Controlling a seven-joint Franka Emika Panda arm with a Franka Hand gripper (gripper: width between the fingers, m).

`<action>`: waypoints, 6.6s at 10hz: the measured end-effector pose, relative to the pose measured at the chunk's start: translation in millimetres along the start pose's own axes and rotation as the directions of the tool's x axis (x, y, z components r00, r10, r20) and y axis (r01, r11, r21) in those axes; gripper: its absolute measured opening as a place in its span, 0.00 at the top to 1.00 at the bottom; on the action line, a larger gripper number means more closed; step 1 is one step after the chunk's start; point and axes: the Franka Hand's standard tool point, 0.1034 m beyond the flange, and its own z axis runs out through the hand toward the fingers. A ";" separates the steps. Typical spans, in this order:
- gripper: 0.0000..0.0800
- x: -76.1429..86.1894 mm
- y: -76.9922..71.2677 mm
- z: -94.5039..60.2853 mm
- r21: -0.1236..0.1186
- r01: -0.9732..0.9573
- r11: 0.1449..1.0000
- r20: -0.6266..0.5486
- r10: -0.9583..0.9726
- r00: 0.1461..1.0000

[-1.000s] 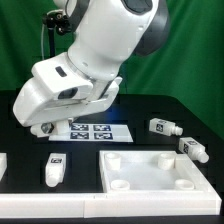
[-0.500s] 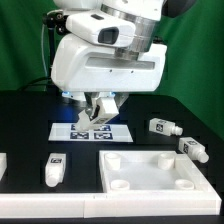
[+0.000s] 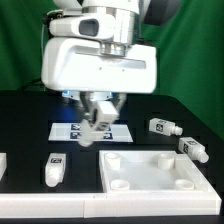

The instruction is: Assemble one leg

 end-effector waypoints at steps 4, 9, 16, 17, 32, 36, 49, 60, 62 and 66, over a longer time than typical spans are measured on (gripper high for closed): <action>0.64 88.9 -37.0 -7.2 0.066 -0.164 0.984 -0.199 0.174 0.964; 0.64 79.7 -38.5 4.6 -0.061 -0.158 0.986 -0.402 0.120 0.908; 0.64 99.5 -89.5 18.7 0.034 -0.226 0.974 -0.405 0.220 0.888; 0.64 84.8 -90.7 27.4 0.044 -0.241 0.970 -0.395 0.238 0.887; 0.64 86.6 -117.8 54.2 0.113 -0.253 0.961 -0.384 0.277 0.881; 0.64 87.4 -117.2 54.5 0.094 -0.258 0.961 -0.426 0.273 0.862; 0.19 74.0 -122.7 51.2 0.252 -0.432 0.866 0.041 0.436 0.899; 0.19 75.7 -124.8 54.7 0.197 -0.494 0.847 0.145 0.473 0.869; 0.33 75.5 -124.8 54.9 0.195 -0.516 0.834 0.151 0.494 0.856; 0.63 74.2 -123.3 55.9 0.155 -0.709 0.688 0.196 0.682 0.704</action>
Offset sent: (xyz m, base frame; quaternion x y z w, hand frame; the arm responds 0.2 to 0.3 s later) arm 0.0696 0.0673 0.0479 -0.0166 0.0989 0.1371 0.9855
